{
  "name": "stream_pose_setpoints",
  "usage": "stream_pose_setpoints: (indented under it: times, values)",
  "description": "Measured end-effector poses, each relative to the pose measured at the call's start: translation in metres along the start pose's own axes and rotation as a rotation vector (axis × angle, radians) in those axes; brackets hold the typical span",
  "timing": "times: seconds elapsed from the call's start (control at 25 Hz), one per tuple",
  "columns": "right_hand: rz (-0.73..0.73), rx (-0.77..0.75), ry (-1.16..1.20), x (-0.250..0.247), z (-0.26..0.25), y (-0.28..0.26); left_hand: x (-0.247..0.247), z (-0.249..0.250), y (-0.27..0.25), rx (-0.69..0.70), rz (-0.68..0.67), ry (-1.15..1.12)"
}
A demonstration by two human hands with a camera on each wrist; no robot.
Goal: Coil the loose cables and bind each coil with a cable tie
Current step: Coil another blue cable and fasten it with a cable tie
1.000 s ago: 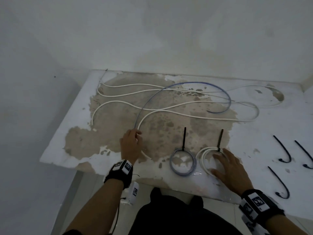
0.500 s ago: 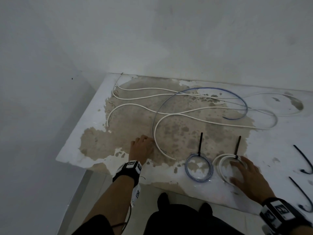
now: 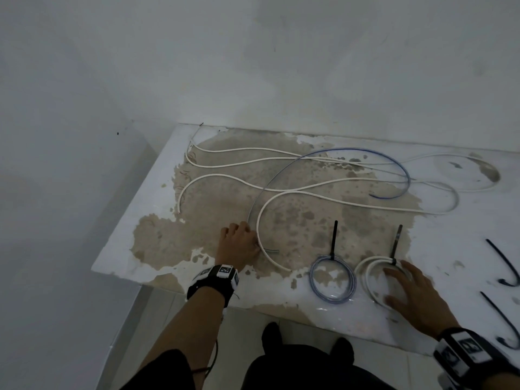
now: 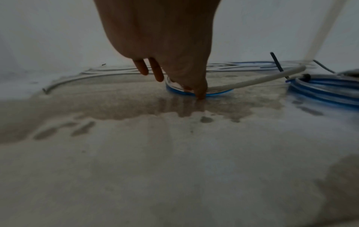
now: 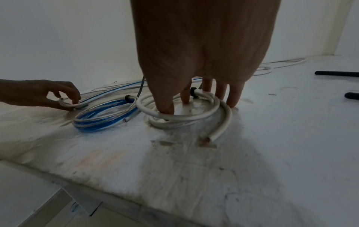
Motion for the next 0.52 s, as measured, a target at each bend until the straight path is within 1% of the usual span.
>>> stream_pose_setpoints:
  times: [0.08,0.12,0.16,0.2,0.24,0.32,0.36,0.44,0.52]
  values:
    - [-0.002,-0.002,-0.008,-0.001,-0.001,-0.001,-0.001,-0.012,-0.002,0.169,-0.060,0.015]
    - [-0.004,-0.001,-0.005,-0.002,-0.002,-0.001,-0.005,-0.019,-0.004,0.212,-0.073,-0.003]
    - [-0.004,-0.003,0.001,-0.002,-0.002,0.000,-0.014,-0.026,-0.007,0.209,-0.083,-0.060]
    - [-0.016,0.000,0.008,-0.004,-0.003,-0.001,-0.023,-0.033,-0.007,0.167,-0.038,-0.131]
    - [-0.031,0.000,0.018,-0.005,-0.004,-0.001,-0.032,-0.041,-0.009,0.097,-0.024,-0.209]
    - [-0.043,0.017,0.036,-0.012,-0.007,0.000,-0.050,-0.051,-0.011,-0.020,-0.033,-0.450]
    - [-0.028,0.030,0.049,-0.019,-0.011,0.002,-0.061,-0.051,-0.012,-0.057,-0.002,-0.575]
    - [0.064,0.020,0.077,-0.035,-0.027,0.008,-0.081,-0.039,-0.009,-0.097,0.067,-0.772]
    - [0.180,-0.077,0.136,-0.056,-0.051,0.022,-0.101,-0.016,-0.005,-0.055,0.086,-0.821]
Point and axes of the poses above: each hand's wrist, its own y-axis towards the middle knuckle, its own x-axis out of the palm, z = x × y, the point moved 2 cm from there along y, towards the middle knuckle, and after that the axes turned 6 degrees about -x, right-handed, at the moved point
